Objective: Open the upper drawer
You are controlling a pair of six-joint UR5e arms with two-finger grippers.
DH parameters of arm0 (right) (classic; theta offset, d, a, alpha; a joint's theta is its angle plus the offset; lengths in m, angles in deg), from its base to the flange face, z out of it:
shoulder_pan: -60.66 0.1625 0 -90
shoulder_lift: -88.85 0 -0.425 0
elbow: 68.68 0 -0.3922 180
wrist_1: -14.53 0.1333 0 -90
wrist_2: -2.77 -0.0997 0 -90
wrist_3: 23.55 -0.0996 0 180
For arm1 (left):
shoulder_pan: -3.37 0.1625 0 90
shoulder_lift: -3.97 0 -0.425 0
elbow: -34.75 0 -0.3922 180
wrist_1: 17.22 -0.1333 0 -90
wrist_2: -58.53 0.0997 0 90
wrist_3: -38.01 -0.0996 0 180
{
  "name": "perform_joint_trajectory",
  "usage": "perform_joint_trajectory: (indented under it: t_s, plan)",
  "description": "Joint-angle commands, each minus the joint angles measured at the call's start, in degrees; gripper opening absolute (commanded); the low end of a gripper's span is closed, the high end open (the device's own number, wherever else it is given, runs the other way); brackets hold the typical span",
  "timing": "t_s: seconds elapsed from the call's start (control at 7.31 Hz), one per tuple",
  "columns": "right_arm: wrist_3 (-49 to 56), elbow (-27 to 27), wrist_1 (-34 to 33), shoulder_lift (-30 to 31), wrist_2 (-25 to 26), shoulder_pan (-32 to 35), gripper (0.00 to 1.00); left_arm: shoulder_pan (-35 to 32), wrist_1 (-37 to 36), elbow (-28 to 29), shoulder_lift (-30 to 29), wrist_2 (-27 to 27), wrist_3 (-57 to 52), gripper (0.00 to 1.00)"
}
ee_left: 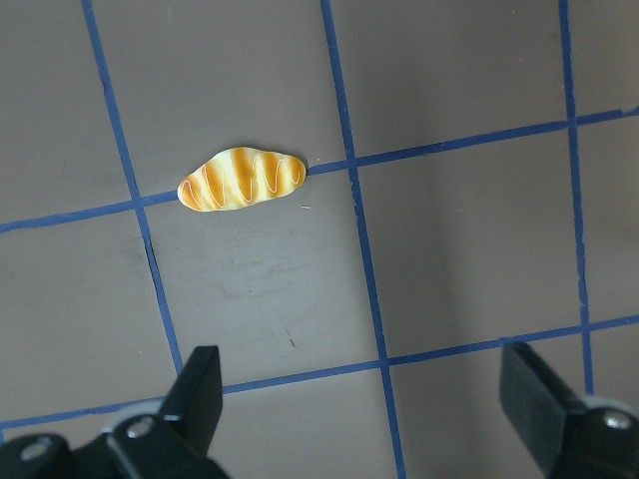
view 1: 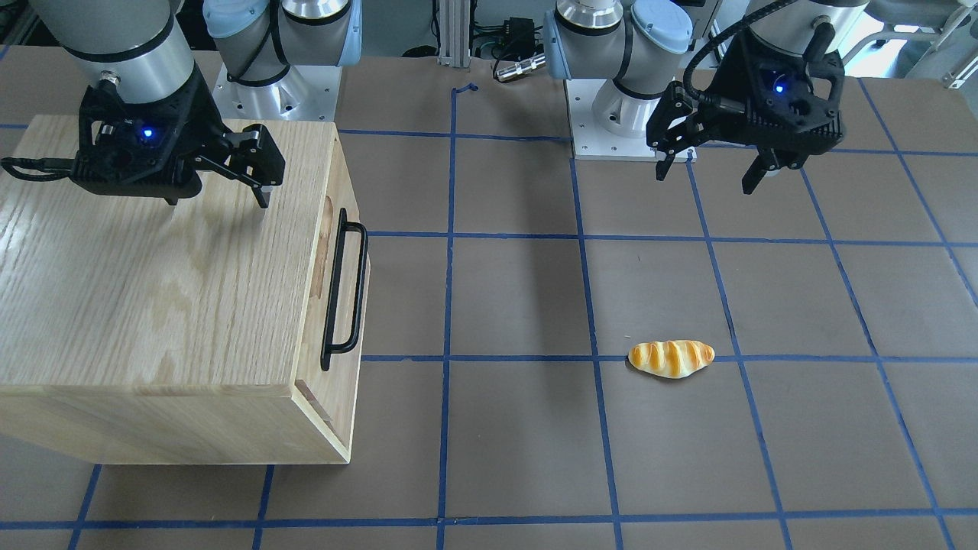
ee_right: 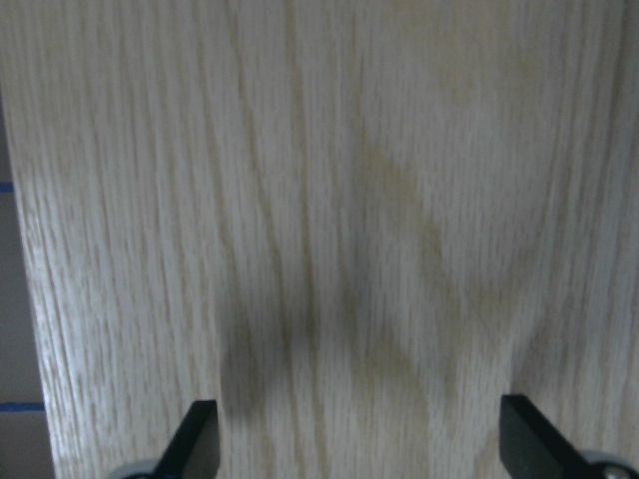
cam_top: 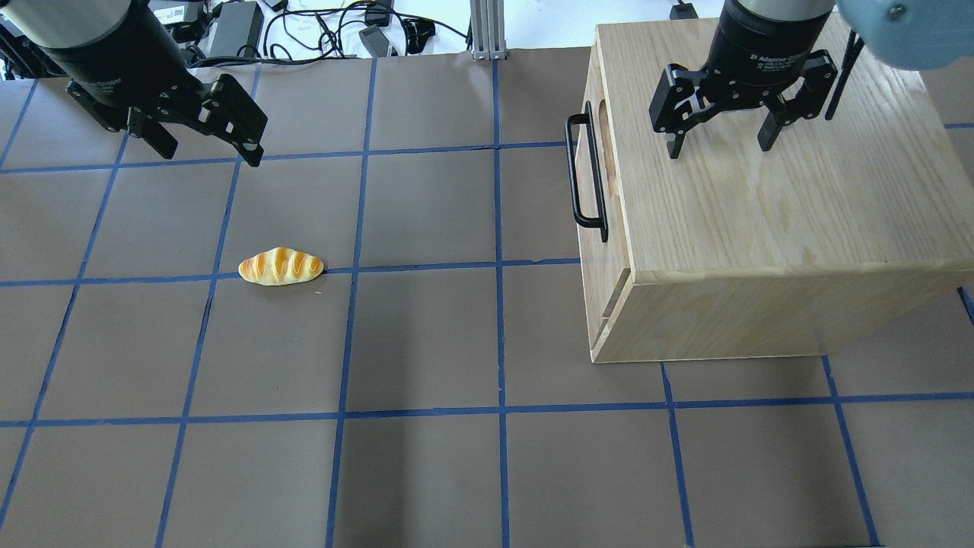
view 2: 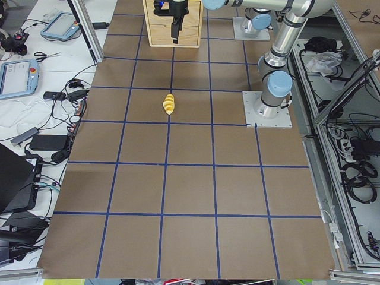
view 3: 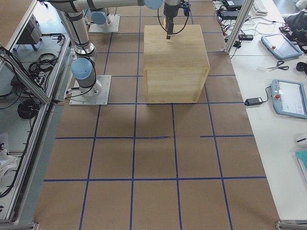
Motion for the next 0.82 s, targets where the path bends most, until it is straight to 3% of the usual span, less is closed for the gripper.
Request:
perform_joint_trajectory:
  t_s: [0.0,0.55,0.68]
  plan:
    - [0.0,0.0,0.0,0.0,0.0,0.0,1.00,-0.2,-0.3,0.0,0.6,-0.7,-0.7,1.00]
    - [0.0,0.0,0.0,0.0,0.0,0.0,1.00,-0.1,-0.7,-0.1,-0.2,-0.6,0.8,1.00]
    - [0.0,0.0,0.0,0.0,0.0,0.0,1.00,-0.7,-0.8,-0.6,-0.8,-0.8,9.6,1.00]
